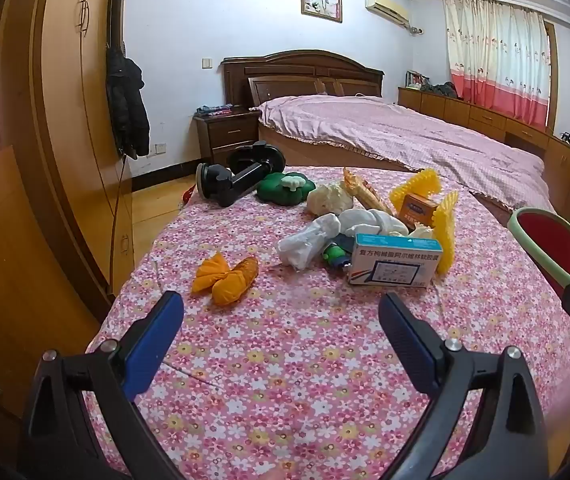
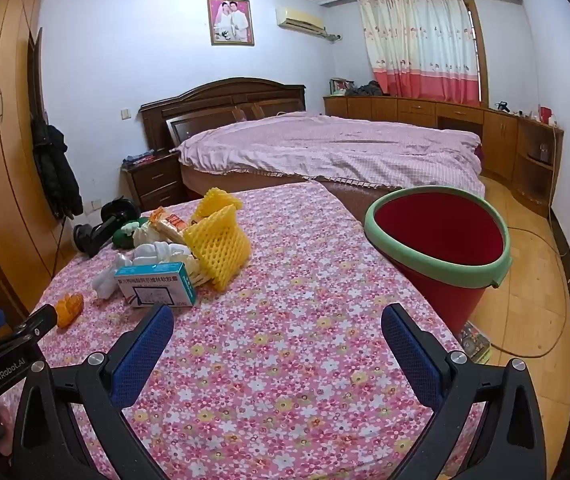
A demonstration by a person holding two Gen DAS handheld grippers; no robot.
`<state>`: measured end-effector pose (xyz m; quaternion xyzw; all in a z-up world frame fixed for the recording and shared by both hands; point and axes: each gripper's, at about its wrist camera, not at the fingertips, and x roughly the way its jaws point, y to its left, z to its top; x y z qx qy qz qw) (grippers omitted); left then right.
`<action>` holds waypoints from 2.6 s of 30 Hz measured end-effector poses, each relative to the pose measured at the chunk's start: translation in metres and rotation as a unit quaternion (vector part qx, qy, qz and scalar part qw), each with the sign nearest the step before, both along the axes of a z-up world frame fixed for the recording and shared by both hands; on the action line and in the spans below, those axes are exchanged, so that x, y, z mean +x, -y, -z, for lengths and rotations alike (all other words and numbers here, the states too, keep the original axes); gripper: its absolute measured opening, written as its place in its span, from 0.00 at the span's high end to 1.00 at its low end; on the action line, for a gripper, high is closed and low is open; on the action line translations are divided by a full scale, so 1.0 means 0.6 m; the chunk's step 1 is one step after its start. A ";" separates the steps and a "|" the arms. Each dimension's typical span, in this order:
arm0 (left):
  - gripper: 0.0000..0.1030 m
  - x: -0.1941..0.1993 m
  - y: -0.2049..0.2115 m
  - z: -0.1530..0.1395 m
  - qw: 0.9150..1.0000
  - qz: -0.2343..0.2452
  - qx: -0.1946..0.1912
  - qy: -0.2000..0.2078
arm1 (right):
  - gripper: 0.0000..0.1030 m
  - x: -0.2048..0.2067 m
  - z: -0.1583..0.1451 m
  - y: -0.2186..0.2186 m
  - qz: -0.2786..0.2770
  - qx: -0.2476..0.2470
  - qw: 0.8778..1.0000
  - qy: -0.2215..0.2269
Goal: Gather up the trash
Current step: 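Move both tools toward the trash items on the bed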
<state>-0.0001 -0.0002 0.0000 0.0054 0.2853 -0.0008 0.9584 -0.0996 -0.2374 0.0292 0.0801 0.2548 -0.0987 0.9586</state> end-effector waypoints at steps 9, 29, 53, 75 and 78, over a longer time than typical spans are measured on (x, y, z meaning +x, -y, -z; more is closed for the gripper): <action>0.05 0.000 0.000 0.000 1.000 0.000 -0.002 0.000 | 0.00 0.000 0.001 -0.001 0.000 0.000 1.000 0.000; 0.05 0.002 -0.006 0.002 1.000 -0.002 -0.004 -0.003 | 0.00 0.000 0.002 -0.003 -0.001 -0.003 1.000 -0.002; 0.05 0.002 -0.006 0.003 1.000 -0.002 -0.006 -0.003 | 0.00 0.001 0.006 -0.003 -0.001 -0.004 1.000 -0.005; 0.05 0.002 -0.005 0.003 1.000 -0.002 -0.006 -0.004 | 0.00 0.002 0.006 -0.004 -0.001 -0.005 1.000 -0.005; 0.05 0.002 -0.005 0.003 1.000 -0.002 -0.007 -0.004 | 0.00 0.002 0.005 -0.004 -0.001 -0.005 1.000 -0.006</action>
